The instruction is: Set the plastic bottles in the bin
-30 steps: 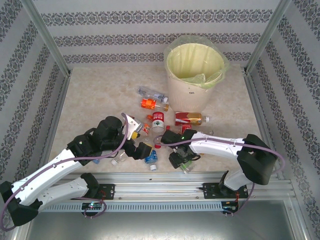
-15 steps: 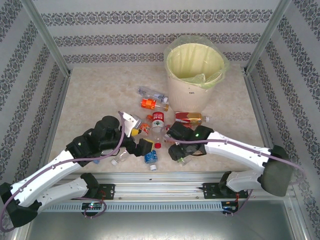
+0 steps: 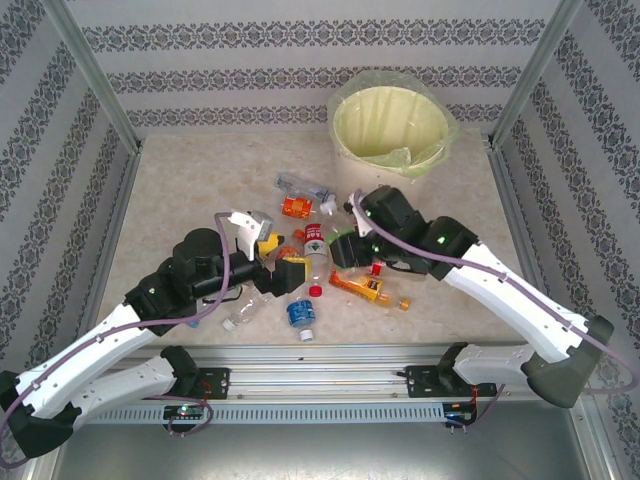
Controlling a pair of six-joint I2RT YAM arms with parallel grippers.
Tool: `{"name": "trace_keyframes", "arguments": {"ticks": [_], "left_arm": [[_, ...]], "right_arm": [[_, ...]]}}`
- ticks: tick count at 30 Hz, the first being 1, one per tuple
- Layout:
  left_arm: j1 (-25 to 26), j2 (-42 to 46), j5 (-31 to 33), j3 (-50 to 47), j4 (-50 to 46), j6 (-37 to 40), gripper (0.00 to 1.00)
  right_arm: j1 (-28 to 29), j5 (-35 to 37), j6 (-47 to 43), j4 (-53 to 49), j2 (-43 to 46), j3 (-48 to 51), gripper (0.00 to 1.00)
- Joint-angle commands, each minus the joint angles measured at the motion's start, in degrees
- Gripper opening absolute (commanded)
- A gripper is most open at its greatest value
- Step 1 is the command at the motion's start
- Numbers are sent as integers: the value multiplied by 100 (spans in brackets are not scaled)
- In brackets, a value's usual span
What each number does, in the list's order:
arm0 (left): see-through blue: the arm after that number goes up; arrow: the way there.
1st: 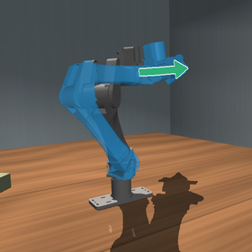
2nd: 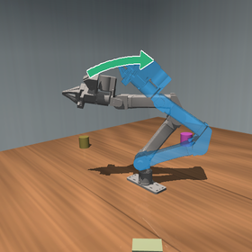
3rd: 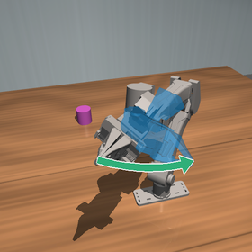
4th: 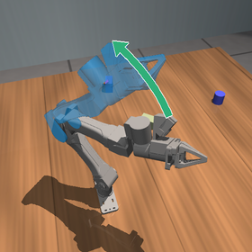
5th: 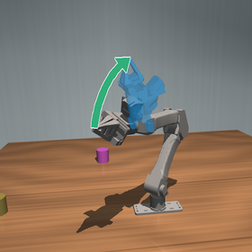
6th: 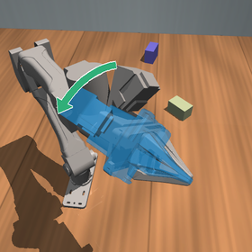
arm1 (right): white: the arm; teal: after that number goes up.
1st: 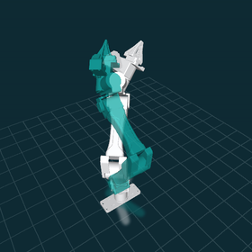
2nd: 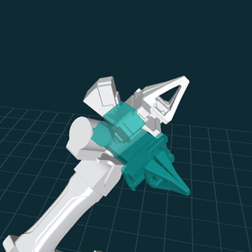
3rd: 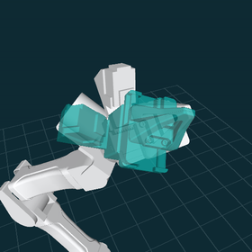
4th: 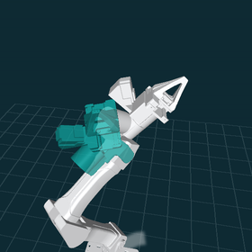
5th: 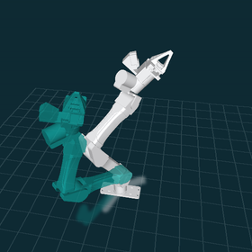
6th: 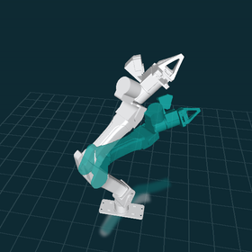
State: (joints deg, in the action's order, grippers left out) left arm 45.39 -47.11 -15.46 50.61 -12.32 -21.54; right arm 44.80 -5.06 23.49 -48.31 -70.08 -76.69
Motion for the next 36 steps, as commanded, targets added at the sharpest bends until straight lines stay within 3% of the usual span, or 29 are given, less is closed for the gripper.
{"name": "trace_keyframes", "arguments": {"ticks": [1,19,28,36], "left_arm": [[54,-15,132,418,633,-95,100],[58,-994,697,1830,952,218,100],[58,-1147,752,2014,715,275,100],[53,-919,938,1885,171,343,100]], "right_arm": [[-216,-224,-235,135,-180,-734,53],[-2040,-392,-712,-135,-1958,-4026,52],[-2727,-14,-734,-783,-3210,-5410,52],[-2957,90,-592,-2006,-4571,-7053,53]]}}
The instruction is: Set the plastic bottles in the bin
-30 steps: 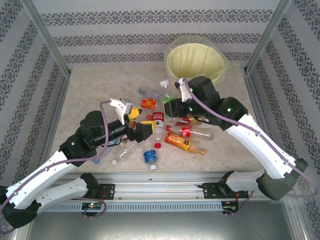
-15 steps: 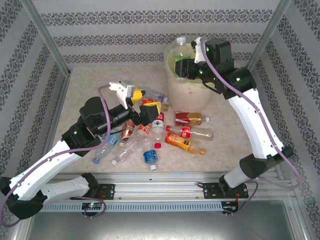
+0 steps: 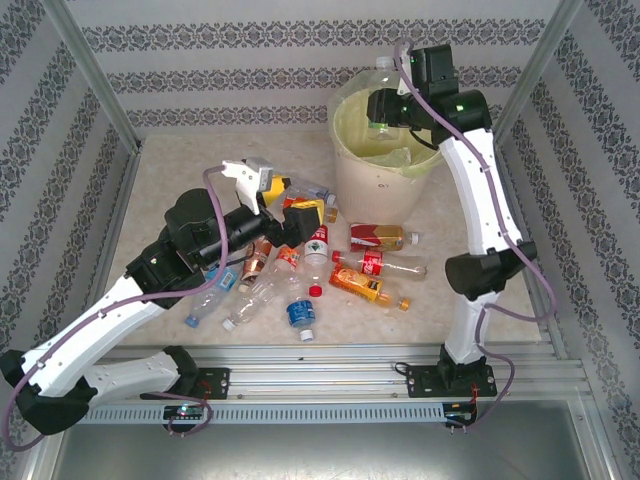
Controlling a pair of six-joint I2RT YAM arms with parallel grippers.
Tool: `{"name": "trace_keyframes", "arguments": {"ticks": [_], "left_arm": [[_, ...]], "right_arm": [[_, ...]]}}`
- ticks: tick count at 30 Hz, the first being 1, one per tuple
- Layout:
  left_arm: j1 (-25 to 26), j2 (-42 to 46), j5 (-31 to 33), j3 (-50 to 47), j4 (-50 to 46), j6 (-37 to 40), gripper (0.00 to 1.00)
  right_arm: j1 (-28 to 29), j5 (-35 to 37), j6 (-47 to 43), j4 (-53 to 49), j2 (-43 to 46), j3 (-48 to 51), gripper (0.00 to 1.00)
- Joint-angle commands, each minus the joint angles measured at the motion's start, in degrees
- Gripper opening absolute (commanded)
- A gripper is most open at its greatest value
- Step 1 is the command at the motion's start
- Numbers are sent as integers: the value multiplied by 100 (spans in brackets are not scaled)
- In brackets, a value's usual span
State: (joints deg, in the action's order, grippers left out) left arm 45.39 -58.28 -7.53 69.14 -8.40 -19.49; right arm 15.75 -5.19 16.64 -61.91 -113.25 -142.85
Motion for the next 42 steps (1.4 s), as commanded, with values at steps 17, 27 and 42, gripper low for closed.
{"name": "trace_keyframes", "arguments": {"ticks": [17,27,42], "left_arm": [[56,414,317,-351,-1581,46,100],[58,467,462,-573,-2102,-154,100],[54,476,363,-675,-2479,-319,100]], "right_arm": [[-211,-512,243,-1261,-1259,-457,55],[-169,-480,263,-1285,-1367,-371,67],[-274,-524,-41,-1155,-447,-390,83]]}}
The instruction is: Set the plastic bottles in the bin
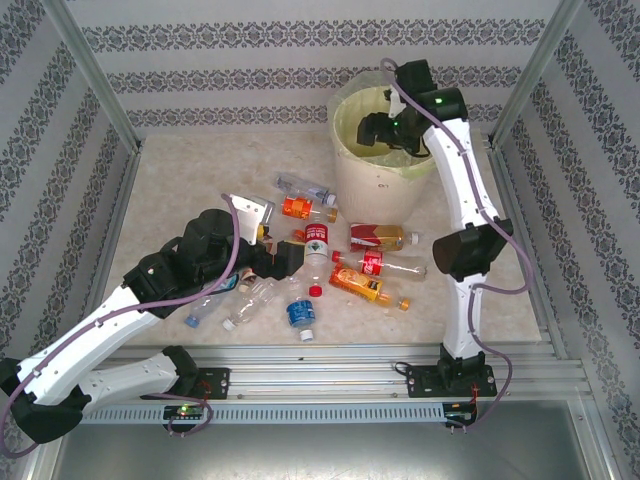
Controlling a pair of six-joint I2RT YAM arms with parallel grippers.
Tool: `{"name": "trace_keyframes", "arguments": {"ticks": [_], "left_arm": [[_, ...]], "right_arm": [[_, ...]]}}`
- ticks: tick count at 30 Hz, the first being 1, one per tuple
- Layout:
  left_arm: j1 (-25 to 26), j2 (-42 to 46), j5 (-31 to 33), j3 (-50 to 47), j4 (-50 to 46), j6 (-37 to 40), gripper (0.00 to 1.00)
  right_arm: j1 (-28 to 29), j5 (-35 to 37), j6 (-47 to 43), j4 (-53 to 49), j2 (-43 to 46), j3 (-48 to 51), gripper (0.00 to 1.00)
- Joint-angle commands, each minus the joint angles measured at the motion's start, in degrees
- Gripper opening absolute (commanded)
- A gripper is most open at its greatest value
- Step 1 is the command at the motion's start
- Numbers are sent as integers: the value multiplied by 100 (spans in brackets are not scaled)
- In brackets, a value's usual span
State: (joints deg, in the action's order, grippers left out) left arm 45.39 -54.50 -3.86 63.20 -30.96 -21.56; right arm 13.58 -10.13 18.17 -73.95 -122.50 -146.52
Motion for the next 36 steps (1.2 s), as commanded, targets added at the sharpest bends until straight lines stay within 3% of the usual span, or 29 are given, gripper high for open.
{"name": "trace_keyframes", "arguments": {"ticks": [1,11,22,27,36], "left_arm": [[58,102,-4,-80,-274,-116,100],[58,57,60,-177,-1090,-639,100],[80,-362,-138,-635,-1833,-2866,100],[182,-566,-227,-981,-1645,-3655,100],[425,-1268,-598,-1451,-702,-4326,97]], "right_arm": [[-58,-53,-229,80,587,39,83],[123,-366,-411,593,2181,1504,82],[1199,-560,-295,1405,4432,4548,81],[1532,-882,-51,1670,5355,5812,85],[1533,-1480,603,2293,6511,7626,94]]}}
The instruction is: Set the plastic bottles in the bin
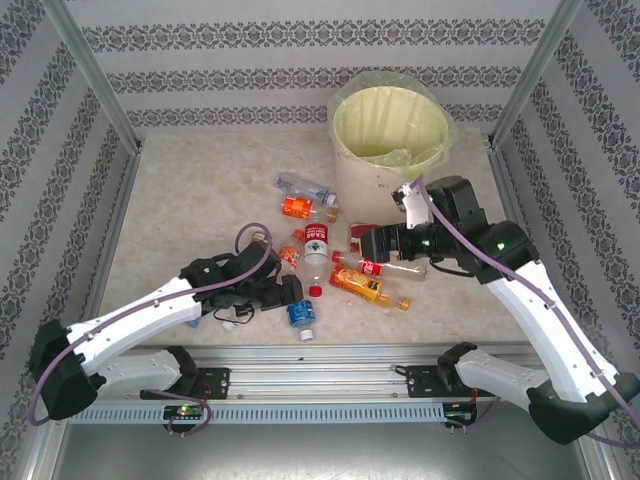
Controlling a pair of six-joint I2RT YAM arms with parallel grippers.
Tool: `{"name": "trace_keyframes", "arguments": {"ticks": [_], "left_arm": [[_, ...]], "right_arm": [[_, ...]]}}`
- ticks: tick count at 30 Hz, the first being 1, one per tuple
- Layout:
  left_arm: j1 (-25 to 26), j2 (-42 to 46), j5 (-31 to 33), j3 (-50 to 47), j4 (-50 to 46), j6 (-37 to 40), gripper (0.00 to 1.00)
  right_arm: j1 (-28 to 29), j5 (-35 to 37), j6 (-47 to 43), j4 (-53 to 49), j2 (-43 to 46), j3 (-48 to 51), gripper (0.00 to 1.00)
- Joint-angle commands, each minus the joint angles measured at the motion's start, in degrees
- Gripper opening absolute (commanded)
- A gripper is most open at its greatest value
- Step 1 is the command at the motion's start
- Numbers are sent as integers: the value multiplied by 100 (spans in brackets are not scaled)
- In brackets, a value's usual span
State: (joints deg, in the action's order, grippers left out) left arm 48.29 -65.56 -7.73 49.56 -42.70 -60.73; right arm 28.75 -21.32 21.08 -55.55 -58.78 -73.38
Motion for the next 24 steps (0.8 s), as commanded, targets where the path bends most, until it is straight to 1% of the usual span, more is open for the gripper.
{"name": "trace_keyframes", "arguments": {"ticks": [1,3,8,18,24], "left_arm": [[160,-266,-231,-99,544,-413,96],[221,-443,-289,-165,735,-435,95],[260,-732,-439,-453,1381,-481,91],[312,-1316,-686,-597,1858,-469,87],[336,-1524,-668,-650,1845,-451,86]], "right_arm": [[16,-387,355,516,192,421,95],[3,-448,396,610,273,574,98],[-12,-651,397,643,345,707,98],[-102,-628,388,571,438,773,98],[-216,-643,397,548,516,845,98]]}}
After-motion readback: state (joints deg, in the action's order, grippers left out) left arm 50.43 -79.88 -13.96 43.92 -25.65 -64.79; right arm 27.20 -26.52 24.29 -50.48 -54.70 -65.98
